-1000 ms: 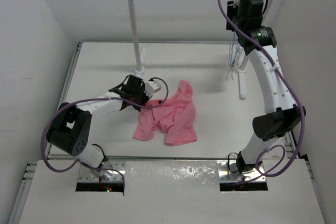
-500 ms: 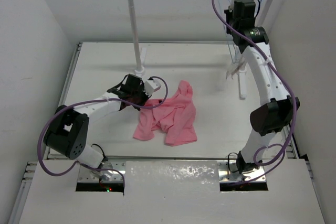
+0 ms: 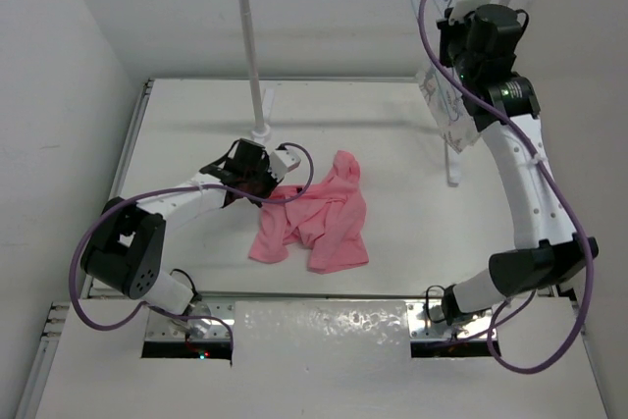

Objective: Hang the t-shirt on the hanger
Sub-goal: Pick up the hanger from the clothesline, then place the T-shirt on the hanger.

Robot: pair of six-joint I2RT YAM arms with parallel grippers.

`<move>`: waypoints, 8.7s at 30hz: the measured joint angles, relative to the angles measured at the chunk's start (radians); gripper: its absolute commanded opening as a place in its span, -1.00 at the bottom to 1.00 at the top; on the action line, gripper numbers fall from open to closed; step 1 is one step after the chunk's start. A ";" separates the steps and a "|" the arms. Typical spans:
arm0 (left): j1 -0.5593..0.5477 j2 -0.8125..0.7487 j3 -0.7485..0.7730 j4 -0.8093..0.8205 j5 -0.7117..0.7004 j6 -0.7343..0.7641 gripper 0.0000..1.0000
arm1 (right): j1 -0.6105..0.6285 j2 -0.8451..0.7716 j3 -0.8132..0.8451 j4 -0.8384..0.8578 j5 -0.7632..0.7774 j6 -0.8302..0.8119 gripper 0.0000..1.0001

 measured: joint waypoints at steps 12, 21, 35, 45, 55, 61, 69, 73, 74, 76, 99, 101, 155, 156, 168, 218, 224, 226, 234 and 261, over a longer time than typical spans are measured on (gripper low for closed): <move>0.001 -0.009 0.000 0.009 -0.016 -0.001 -1.00 | 0.003 -0.106 -0.097 0.049 -0.249 -0.040 -1.00; 0.043 -0.010 0.005 0.019 0.024 -0.057 -1.00 | 0.103 -0.328 -0.569 0.094 -0.468 -0.084 -1.00; 0.066 0.019 0.134 -0.008 0.018 -0.091 -1.00 | 0.334 -0.492 -1.016 0.098 -0.497 -0.073 -1.00; 0.066 0.087 0.160 -0.022 -0.018 -0.090 -1.00 | 0.351 -0.544 -1.030 0.096 -0.485 -0.073 -1.00; 0.066 0.138 0.200 -0.032 -0.028 -0.090 -1.00 | 0.402 -0.562 -1.030 0.093 -0.495 -0.082 -1.00; 0.066 0.140 0.203 -0.038 -0.008 -0.089 -1.00 | 0.407 -0.482 -1.024 0.121 -0.485 -0.094 -1.00; 0.066 0.135 0.200 -0.039 -0.001 -0.081 -1.00 | 0.414 -0.339 -0.935 0.126 -0.454 -0.130 -1.00; 0.066 0.135 0.198 -0.039 -0.001 -0.080 -1.00 | 0.427 -0.322 -0.889 0.127 -0.434 -0.148 -1.00; 0.066 0.135 0.198 -0.039 -0.002 -0.079 -1.00 | 0.431 -0.322 -0.877 0.124 -0.429 -0.152 -1.00; 0.066 0.135 0.198 -0.039 -0.002 -0.077 -1.00 | 0.435 -0.320 -0.855 0.120 -0.420 -0.163 -1.00; 0.066 0.138 0.199 -0.047 0.002 -0.055 -1.00 | 0.446 -0.302 -0.800 0.172 -0.298 -0.288 -1.00; 0.066 0.144 0.203 -0.051 0.005 -0.055 -1.00 | 0.446 -0.324 -0.817 0.194 -0.298 -0.296 -1.00; 0.068 0.328 0.355 -0.077 0.070 -0.006 -0.35 | 0.445 -0.483 -1.067 0.293 -0.178 -0.273 -1.00; 0.068 0.343 0.358 -0.070 0.060 -0.010 -0.50 | 0.445 -0.483 -1.067 0.293 -0.179 -0.272 -1.00; 0.068 0.367 0.352 -0.035 0.002 -0.032 -1.00 | 0.445 -0.446 -1.094 0.354 -0.286 -0.242 -1.00; -0.017 -0.151 0.183 -0.094 0.442 0.315 -1.00 | 0.424 -0.554 -1.176 0.442 -0.654 -0.135 -1.00; -0.030 -0.020 0.214 -0.077 0.380 0.272 -1.00 | 0.415 -0.572 -1.215 0.475 -0.668 -0.085 -1.00; -0.011 0.021 0.231 -0.074 0.385 0.253 -1.00 | 0.413 -0.583 -1.242 0.496 -0.672 -0.069 -1.00; 0.035 0.072 0.246 -0.038 0.386 0.219 -1.00 | 0.412 -0.617 -1.293 0.529 -0.677 -0.040 -1.00; 0.156 0.179 0.270 0.013 0.532 0.131 -1.00 | 0.284 -0.718 -1.466 0.747 -0.710 0.163 -1.00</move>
